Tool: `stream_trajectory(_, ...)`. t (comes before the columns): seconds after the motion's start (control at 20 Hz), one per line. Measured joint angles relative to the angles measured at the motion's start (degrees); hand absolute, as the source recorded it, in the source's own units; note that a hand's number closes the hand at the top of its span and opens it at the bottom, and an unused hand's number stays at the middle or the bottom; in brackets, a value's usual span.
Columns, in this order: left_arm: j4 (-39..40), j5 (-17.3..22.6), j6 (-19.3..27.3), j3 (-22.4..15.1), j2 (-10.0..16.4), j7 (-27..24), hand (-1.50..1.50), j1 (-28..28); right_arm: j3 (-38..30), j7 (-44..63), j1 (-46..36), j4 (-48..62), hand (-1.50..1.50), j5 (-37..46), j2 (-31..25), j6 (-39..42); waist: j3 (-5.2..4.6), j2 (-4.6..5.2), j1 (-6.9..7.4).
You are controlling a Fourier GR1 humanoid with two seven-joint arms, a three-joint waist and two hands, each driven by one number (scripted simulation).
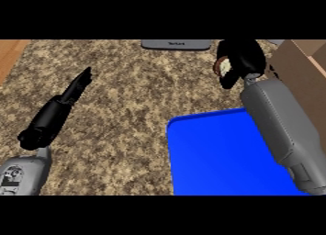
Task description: Pick the cupcake from the tray and place it in the cardboard box
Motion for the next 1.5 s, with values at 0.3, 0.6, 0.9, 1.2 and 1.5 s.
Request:
stream_trajectory(0.3,0.0,0.5,-0.4,1.4,0.8,0.8,0.00,-0.6,-5.4,6.4,-5.5,-0.4,1.50,0.7,-1.7,-4.7,-0.03,-0.35,-0.98)
stream_trajectory(0.6,-0.4,0.8,-1.1,1.9,1.0,0.0,0.00,1.0,-12.5,13.8,-8.2,0.5,1.50,0.5,-5.4,-10.6,-0.05,-0.37,-1.04)
stream_trajectory(0.9,-1.4,0.6,-1.1,1.7,0.5,1.0,0.00,0.7,-18.5,14.0,-8.6,4.7,1.50,-0.9,-11.4,-14.6,-0.02,-0.30,-1.06)
stream_trajectory(1.2,-0.9,-0.2,-1.0,1.4,0.0,0.5,0.00,0.5,-21.4,9.5,-8.7,12.1,1.50,-1.7,-19.4,-11.9,-0.01,-0.15,-0.89)
stream_trajectory(1.5,-1.1,-0.7,-1.0,1.0,-0.5,0.3,0.00,0.7,-23.7,5.4,-8.5,21.7,1.50,-4.0,-25.4,-1.3,0.02,0.05,-0.55)
